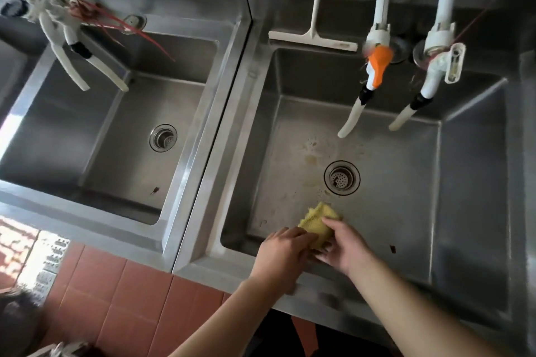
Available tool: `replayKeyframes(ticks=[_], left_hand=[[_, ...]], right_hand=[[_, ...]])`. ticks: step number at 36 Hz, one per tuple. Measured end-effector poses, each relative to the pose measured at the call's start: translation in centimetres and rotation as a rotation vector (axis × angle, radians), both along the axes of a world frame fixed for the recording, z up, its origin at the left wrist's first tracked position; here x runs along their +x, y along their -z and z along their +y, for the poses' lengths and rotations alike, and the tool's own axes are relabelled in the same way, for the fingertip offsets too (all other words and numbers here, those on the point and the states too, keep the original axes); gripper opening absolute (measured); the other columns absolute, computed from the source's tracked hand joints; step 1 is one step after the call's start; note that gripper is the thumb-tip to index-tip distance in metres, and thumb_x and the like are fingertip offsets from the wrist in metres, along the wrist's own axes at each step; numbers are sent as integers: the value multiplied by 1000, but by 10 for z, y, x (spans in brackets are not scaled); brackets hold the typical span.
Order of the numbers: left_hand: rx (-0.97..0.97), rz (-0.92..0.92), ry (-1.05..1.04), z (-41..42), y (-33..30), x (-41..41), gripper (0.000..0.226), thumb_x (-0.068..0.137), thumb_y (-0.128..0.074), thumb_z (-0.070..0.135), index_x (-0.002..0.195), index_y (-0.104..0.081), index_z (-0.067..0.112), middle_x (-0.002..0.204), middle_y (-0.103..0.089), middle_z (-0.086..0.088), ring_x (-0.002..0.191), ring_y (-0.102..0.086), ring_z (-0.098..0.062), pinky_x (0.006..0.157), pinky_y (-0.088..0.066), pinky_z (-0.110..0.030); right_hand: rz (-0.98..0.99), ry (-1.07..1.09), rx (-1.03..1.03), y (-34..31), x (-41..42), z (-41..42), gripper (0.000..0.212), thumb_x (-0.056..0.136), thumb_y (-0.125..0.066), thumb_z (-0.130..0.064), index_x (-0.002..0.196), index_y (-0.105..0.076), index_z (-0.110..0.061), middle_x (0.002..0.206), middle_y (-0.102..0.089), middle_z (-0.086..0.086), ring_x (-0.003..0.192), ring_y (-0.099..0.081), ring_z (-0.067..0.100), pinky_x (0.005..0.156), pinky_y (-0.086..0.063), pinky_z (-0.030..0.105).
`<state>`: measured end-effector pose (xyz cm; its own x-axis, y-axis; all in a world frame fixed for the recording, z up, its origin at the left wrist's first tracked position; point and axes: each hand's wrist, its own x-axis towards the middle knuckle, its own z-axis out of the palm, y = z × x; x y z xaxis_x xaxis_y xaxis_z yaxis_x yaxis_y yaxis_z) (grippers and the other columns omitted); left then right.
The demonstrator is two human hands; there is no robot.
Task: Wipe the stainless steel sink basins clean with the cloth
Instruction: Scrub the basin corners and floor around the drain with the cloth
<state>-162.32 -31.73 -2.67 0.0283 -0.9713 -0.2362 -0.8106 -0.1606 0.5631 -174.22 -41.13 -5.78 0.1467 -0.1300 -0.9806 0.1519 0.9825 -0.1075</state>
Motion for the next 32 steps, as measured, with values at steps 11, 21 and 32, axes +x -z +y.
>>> replayKeyframes(ticks=[11, 21, 32], left_hand=[[650, -118, -60, -42, 127, 56, 65, 94, -46, 31, 154, -22, 26, 163, -16, -5, 151, -12, -26, 123, -13, -40], [774, -88, -50, -73, 175, 78, 61, 98, -43, 23, 155, -24, 24, 166, -4, -3, 153, 0, -25, 125, -9, -41], [-226, -253, -160, -164, 13, 124, 64, 84, -52, 35, 146, -45, 21, 159, -33, -7, 150, -22, -28, 122, -21, -47]], right_hand=[[443, -591, -512, 92, 60, -99, 27, 94, -50, -7, 114, -68, -12, 110, -69, 14, 99, -65, 32, 90, -56, 43], [720, -733, -972, 142, 150, -250, 27, 97, -54, -37, 115, -69, -24, 123, -68, 6, 115, -61, 33, 97, -45, 32], [852, -1060, -1146, 153, 190, -300, 49, 96, -52, -29, 143, -43, -36, 140, -53, 11, 124, -53, 37, 103, -45, 44]])
